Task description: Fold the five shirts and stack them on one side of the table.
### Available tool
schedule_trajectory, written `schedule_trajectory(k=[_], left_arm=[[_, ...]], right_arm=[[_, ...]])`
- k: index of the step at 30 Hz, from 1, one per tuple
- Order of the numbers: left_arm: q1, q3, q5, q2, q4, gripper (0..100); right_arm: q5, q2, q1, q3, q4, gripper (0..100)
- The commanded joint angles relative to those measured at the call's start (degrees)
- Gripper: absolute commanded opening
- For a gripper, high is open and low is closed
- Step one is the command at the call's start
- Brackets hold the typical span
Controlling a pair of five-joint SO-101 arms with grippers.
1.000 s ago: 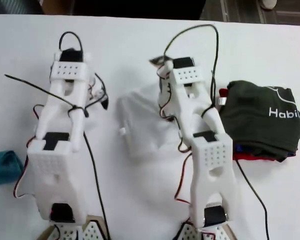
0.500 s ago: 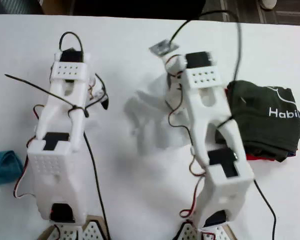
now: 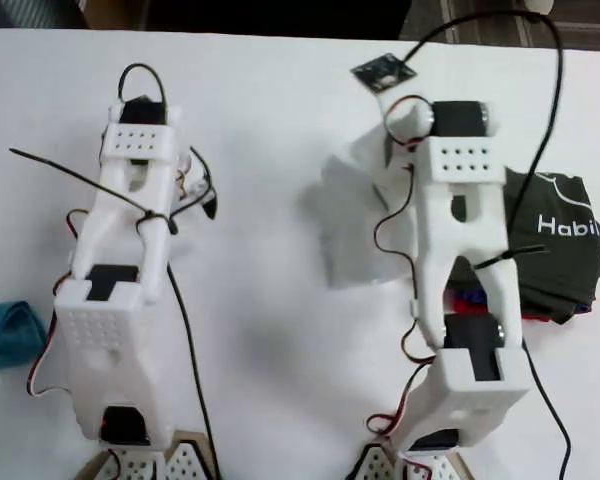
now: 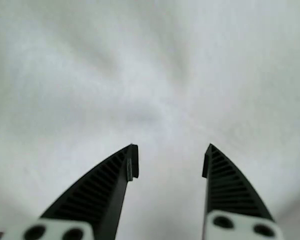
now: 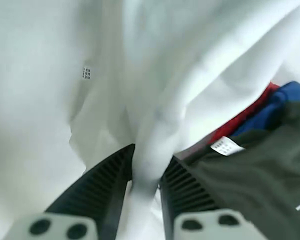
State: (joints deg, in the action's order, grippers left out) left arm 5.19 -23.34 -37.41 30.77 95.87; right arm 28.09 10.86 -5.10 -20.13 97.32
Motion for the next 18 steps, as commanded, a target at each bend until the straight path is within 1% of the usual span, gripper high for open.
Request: schedule_trajectory(k=[1, 10, 15, 18], left_arm=[[-0.26, 0.22, 0.00, -4.57, -0.35, 23], [-0.26, 0.22, 0.09, -4.48, -0.53, 23], [-0.26, 0.13, 0.09, -3.69, -0.53, 23], [-0.26, 0.13, 0.09, -1.32, -0.35, 23]], right_arm=[[1.05, -6.37, 3.56, -0.62, 0.04, 2.2], [3.60, -13.58, 11.65, -0.62, 0.04, 2.2], [3.69, -14.81, 18.15, -0.62, -0.04, 2.2], [5.54, -14.37, 22.55, -0.62, -0.66, 2.2]])
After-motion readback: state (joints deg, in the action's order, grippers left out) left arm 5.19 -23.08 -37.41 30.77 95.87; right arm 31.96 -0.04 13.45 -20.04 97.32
